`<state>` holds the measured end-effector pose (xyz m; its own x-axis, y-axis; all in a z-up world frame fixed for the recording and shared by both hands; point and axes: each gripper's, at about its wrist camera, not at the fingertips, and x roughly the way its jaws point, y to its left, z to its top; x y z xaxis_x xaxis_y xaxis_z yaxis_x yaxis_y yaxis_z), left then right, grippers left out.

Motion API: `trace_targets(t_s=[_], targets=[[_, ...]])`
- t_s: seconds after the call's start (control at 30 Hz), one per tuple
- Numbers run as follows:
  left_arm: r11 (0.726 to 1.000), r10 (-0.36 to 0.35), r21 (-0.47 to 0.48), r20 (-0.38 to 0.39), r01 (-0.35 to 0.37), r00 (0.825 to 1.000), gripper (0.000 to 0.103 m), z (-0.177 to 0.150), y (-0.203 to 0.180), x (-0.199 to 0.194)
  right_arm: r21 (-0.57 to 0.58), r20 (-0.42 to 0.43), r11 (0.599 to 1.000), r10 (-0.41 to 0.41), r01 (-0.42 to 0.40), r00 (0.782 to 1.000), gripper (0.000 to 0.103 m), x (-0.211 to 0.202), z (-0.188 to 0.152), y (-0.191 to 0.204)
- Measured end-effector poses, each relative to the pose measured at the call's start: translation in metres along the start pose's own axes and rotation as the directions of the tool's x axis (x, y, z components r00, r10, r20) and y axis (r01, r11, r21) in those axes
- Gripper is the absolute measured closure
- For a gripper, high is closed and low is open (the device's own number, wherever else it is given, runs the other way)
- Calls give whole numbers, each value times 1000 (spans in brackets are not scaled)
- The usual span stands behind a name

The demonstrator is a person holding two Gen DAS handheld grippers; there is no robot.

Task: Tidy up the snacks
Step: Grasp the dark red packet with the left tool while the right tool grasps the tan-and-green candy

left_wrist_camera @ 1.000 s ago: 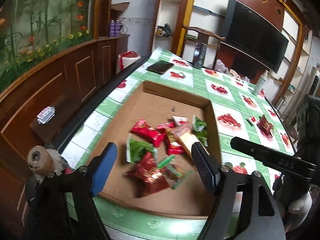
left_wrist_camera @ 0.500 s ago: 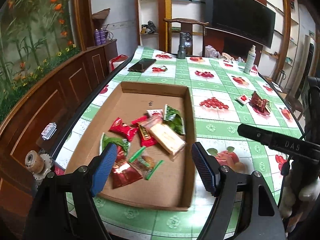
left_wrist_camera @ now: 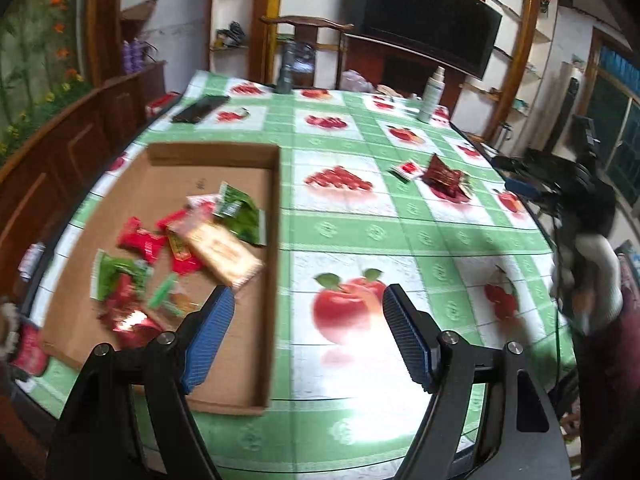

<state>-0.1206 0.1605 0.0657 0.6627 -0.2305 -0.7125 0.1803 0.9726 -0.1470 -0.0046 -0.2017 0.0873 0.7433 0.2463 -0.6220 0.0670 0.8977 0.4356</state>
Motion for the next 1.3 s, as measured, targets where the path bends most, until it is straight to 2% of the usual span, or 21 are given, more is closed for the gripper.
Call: trace_targets(t_s=[0.1, 0.17, 0.27, 0.37, 0.43, 0.47, 0.5, 0.57, 0.6, 0.67, 0.7, 0.77, 0.8, 0.87, 0.93, 1.03, 1.1, 1.17, 1.23, 1.3], targets=[[999, -37, -1, -18, 37, 999, 27, 0, -4, 6, 43, 2, 994, -100, 100, 995, 46, 16, 20, -27], [999, -52, -4, -21, 52, 998, 27, 0, -6, 8, 45, -17, 990, -130, 131, 991, 46, 31, 27, -32], [998, -67, -9, -26, 67, 997, 27, 0, -7, 12, 41, -20, 989, -141, 142, 990, 46, 56, 38, -28], [996, -87, -23, -35, 86, 996, 27, 0, -6, 14, -14, -30, 989, -147, 146, 989, 46, 89, 53, -14], [995, -91, -29, -37, 90, 995, 27, 0, -5, 14, -50, -80, 986, -160, 156, 984, 47, 114, 56, -7], [995, -91, -31, -37, 90, 995, 27, 0, -4, 14, -75, -123, 985, -164, 155, 979, 50, 126, 55, -3], [995, -90, -33, -35, 89, 995, 27, 0, -2, 13, -103, -160, 984, -158, 142, 974, 59, 136, 52, 0], [995, -93, -36, -32, 92, 995, 27, 1, 1, 14, -185, -228, 980, -115, 73, 967, 61, 140, 36, 17], [994, -100, -38, -33, 99, 994, 27, 2, 1, 15, -205, -275, 979, -63, 6, 959, 65, 137, 26, 24], [992, -120, -39, -38, 118, 992, 27, 2, 2, 17, -199, -369, 967, 78, -161, 926, 66, 121, 10, 35], [990, -135, -41, -43, 133, 990, 27, 2, 1, 19, -189, -373, 956, 141, -224, 917, 66, 107, 6, 37], [988, -153, -38, -55, 151, 987, 27, 2, -4, 24, -167, -317, 958, 170, -231, 933, 62, 83, 9, 32], [987, -159, -33, -63, 157, 985, 27, 2, -7, 26, -145, -275, 970, 151, -196, 950, 55, 75, 13, 25], [985, -170, -23, -75, 169, 983, 27, 1, -13, 28, -157, -207, 983, 57, -91, 977, 53, 71, 18, 16], [984, -177, -10, -82, 177, 981, 27, 0, -17, 28, -157, -228, 985, 29, -67, 973, 53, 78, 15, 17], [985, -170, -8, -81, 170, 982, 27, 3, -16, 26, -125, -264, 986, 77, -113, 962, 53, 87, 2, 25], [984, -180, -12, -85, 179, 980, 27, 10, -15, 27, -135, -214, 988, 44, -74, 976, 54, 83, 0, 32], [982, -187, 4, -86, 188, 979, 27, 20, -18, 29, -150, -104, 989, -9, -7, 995, 52, 75, 9, 24], [980, -196, 23, -96, 199, 976, 27, 32, -23, 38, -159, -27, 984, -87, 81, 996, 46, 72, 17, 16], [977, -205, 32, -110, 210, 973, 27, 46, -30, 54, -120, -21, 988, -104, 101, 994, 46, 73, 28, 0]])
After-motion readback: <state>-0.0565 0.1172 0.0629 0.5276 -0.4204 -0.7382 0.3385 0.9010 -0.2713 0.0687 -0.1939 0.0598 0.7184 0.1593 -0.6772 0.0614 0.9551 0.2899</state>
